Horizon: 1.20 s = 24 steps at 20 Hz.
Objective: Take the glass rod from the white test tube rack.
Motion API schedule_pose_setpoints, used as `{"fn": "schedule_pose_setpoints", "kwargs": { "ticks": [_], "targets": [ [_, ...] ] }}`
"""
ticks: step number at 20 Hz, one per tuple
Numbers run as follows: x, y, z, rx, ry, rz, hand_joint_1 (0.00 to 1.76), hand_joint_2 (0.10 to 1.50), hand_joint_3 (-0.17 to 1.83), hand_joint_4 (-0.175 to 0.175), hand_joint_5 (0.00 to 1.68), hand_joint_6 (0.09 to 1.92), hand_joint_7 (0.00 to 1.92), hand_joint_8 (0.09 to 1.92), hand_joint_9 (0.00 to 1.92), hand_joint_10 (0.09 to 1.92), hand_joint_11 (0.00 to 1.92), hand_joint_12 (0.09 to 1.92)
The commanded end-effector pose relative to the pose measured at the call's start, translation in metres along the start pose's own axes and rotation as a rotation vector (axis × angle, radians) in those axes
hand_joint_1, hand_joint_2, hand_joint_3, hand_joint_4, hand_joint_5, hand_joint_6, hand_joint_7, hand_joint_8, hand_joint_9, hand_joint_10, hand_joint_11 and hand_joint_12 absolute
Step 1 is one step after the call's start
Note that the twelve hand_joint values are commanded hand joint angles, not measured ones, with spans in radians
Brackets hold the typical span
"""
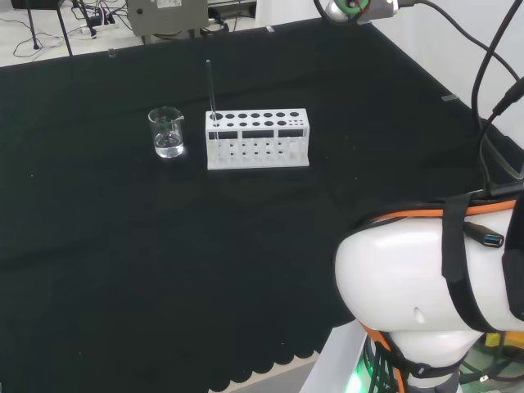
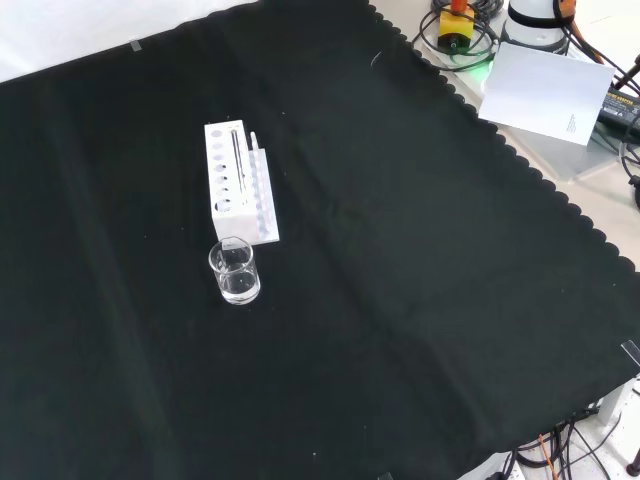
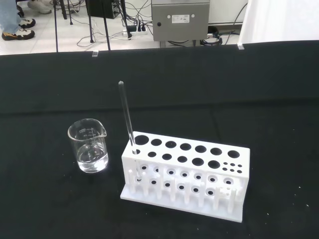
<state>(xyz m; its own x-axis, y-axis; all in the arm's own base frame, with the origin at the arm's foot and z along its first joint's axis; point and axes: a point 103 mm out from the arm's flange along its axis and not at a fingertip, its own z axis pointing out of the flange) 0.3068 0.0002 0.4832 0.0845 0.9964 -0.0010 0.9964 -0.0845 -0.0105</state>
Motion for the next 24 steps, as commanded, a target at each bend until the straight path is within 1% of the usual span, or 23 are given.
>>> {"fn": "schedule_pose_setpoints", "kwargs": {
  "ticks": [1,2,4,9,11,13,15,17,20,24],
  "targets": [
    [-0.001,0.0,0.001,-0.011,-0.005,0.002,0.58,0.84,0.63,-0.16,0.04,0.14,0.0,0.52,0.0,0.61,0.0,0.81],
    [-0.002,0.001,0.001,-0.012,-0.004,0.003,0.57,0.88,0.56,-0.161,0.05,0.1,0.0,0.51,0.0,0.6,0.0,0.81],
    [-0.003,0.002,0.002,-0.012,0.003,0.008,0.56,0.92,0.49,-0.16,0.07,0.09,0.0,0.5,0.0,0.6,0.0,0.8],
    [-0.004,0.006,0.001,-0.017,0.01,0.009,0.55,0.94,0.45,-0.158,0.08,0.09,0.0,0.54,0.0,0.65,0.0,0.84],
    [-0.004,0.008,0.001,-0.021,0.009,0.008,0.55,0.95,0.44,-0.157,0.08,0.09,0.0,0.58,0.0,0.7,0.0,0.91],
    [-0.005,0.011,0.0,-0.017,0.017,0.012,0.55,0.95,0.43,-0.157,0.09,0.09,0.0,0.64,0.0,0.78,0.0,1.05],
    [-0.006,0.021,-0.003,-0.016,0.023,0.013,0.55,0.95,0.43,-0.156,0.1,0.09,0.0,0.71,0.01,0.84,0.0,1.17],
    [-0.007,0.031,-0.005,-0.017,0.037,0.011,0.54,0.95,0.43,-0.156,0.1,0.09,0.0,0.75,0.03,0.88,0.0,1.26],
    [-0.004,0.043,-0.003,-0.014,0.047,-0.005,0.54,0.95,0.44,-0.156,0.11,0.09,0.0,0.79,0.05,0.91,0.0,1.3],
    [0.003,0.061,0.007,0.0,0.054,-0.031,0.54,0.94,0.45,-0.156,0.12,0.09,0.0,0.84,0.06,0.92,0.0,1.33]
  ]
}}
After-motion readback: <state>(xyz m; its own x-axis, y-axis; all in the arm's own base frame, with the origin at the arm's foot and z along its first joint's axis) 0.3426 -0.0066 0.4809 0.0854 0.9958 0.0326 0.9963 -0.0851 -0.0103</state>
